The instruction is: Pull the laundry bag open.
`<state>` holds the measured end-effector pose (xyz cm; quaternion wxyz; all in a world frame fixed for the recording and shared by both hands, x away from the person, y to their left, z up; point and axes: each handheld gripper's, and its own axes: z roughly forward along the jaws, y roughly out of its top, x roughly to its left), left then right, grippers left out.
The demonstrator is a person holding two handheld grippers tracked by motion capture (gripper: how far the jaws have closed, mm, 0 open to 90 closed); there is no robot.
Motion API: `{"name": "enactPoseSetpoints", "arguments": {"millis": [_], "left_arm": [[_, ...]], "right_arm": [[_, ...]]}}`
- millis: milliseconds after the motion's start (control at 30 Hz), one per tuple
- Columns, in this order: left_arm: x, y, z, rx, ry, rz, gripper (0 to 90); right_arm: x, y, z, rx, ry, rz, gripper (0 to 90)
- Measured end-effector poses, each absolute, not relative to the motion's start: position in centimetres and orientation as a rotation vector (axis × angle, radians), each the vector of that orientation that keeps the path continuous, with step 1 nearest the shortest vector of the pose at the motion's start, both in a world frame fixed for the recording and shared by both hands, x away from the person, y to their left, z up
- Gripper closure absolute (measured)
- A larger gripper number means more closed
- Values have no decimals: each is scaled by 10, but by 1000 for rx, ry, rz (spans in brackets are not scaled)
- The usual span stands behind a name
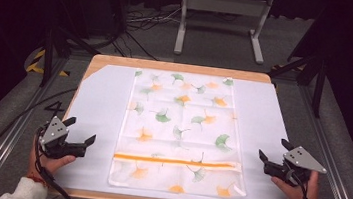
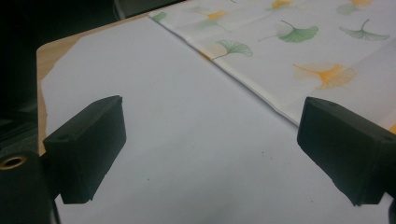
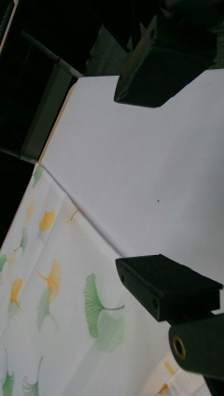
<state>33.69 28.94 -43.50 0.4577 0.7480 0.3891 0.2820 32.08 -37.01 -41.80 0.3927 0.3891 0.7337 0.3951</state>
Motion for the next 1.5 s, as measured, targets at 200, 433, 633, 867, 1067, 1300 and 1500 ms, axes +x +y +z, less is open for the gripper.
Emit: {"name": "enactPoseSetpoints", "arguments": {"millis": [200,433,633,867,1067,1300,1500], "left_arm": [[334,295,-437,1800,986,683,83],[334,290,-438,1827,977,659,61],[331,287,-437,1826,967,651,56],[329,288,-438,1842,962,648,58],[328,290,-436,1837,964,661,57],[330,289,-436,1851,964,663,57],[332,287,-437,1860,964,653,58]], "right_arm": [[318,-370,-422,1000,1850,1025,149],[317,-368,-426,1014,1844,1036,99],[316,-367,-426,999,1835,1036,103],[317,-361,-424,981,1839,1023,112],[318,-359,-425,970,1859,1016,117],[318,-360,-425,974,1855,1018,117],[317,-361,-426,975,1857,1013,117]]}}
